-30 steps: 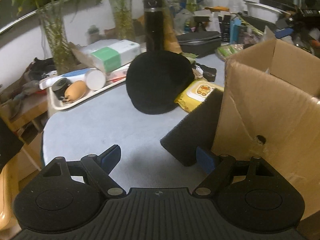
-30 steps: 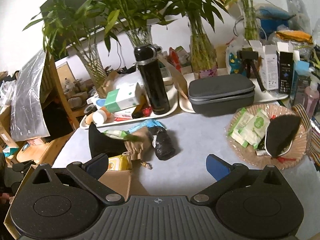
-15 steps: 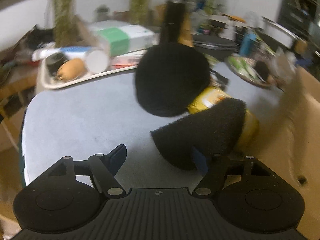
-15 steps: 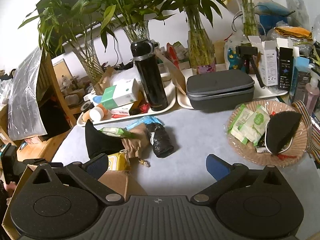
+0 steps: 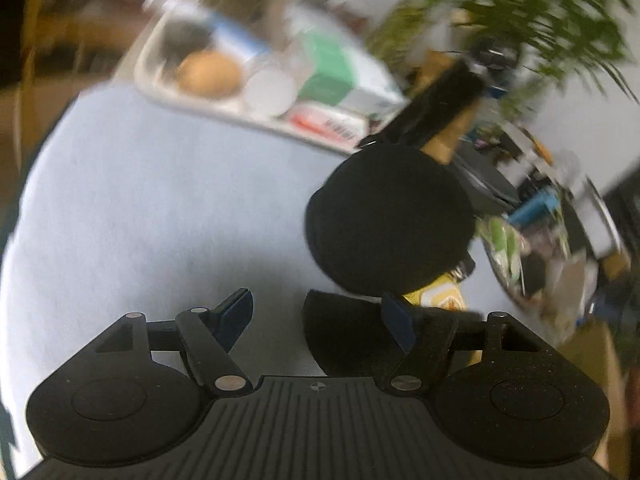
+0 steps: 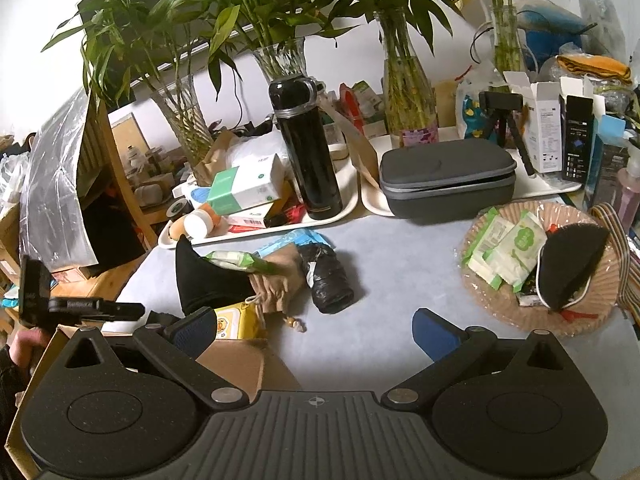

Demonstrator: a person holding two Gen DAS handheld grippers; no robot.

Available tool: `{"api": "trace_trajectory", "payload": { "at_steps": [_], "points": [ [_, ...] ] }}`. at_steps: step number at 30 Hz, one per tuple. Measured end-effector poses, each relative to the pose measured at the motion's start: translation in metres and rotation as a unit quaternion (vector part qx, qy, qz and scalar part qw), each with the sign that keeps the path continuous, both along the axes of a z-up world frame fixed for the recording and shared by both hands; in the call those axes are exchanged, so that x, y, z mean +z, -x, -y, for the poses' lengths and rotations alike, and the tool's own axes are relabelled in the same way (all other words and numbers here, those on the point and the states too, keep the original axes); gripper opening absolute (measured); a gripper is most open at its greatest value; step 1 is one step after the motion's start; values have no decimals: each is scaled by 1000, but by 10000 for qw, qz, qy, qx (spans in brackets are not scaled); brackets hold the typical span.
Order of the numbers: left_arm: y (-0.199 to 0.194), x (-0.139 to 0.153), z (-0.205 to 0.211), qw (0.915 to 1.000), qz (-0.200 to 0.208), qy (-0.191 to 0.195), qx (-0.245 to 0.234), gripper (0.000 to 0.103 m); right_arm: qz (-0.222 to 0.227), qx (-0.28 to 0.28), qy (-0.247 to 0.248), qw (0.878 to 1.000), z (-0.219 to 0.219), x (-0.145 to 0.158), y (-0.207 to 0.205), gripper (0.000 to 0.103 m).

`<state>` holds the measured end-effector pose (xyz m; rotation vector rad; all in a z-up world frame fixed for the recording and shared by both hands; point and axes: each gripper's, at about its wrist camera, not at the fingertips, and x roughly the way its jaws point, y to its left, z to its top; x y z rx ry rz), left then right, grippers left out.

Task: Organize soft objects
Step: 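Move the left gripper to the black half-round foam sponge, then grasp the black foam sponge by its edge with the left gripper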

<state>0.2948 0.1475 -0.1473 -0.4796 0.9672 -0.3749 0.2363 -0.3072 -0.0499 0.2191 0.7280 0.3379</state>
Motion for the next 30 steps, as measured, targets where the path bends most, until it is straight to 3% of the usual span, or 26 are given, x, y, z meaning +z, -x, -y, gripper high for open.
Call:
{"api": "trace_trajectory", "payload": {
  "at_steps": [3, 5, 7, 10, 14, 19, 27, 29, 30],
  "points": [
    [-7, -11, -1, 9978, -458, 471, 96, 65, 33, 51, 18, 10000, -2, 1, 1, 103],
    [-12, -18, -1, 9947, -731, 714, 111, 43, 40, 71, 32, 10000, -3, 1, 1, 103],
    [-14, -24, -4, 9899, -896, 1081, 208, 35, 34, 60, 40, 10000, -2, 0, 0, 103],
    [-12, -22, -4, 9909, -890, 959, 327, 25, 60, 22, 22, 10000, 1, 1, -1, 103],
    [-4, 0, -10, 9957, -583, 566, 447, 21, 109, -92, -5, 9999, 8, 2, -5, 103],
    [7, 32, -17, 9952, -315, -452, 808, 20, 130, -145, -37, 9998, 9, 3, -18, 103],
    [18, 38, -33, 9814, -682, -1096, 1419, 28, 154, 52, 99, 9998, -5, 1, -38, 103],
    [22, 38, -37, 9794, -685, -1163, 1505, 56, 179, 99, 121, 9997, -8, 2, -40, 103],
    [22, 39, -35, 9785, -633, -1244, 1521, 61, 190, 110, 133, 9997, -9, 2, -40, 103]
  ]
}}
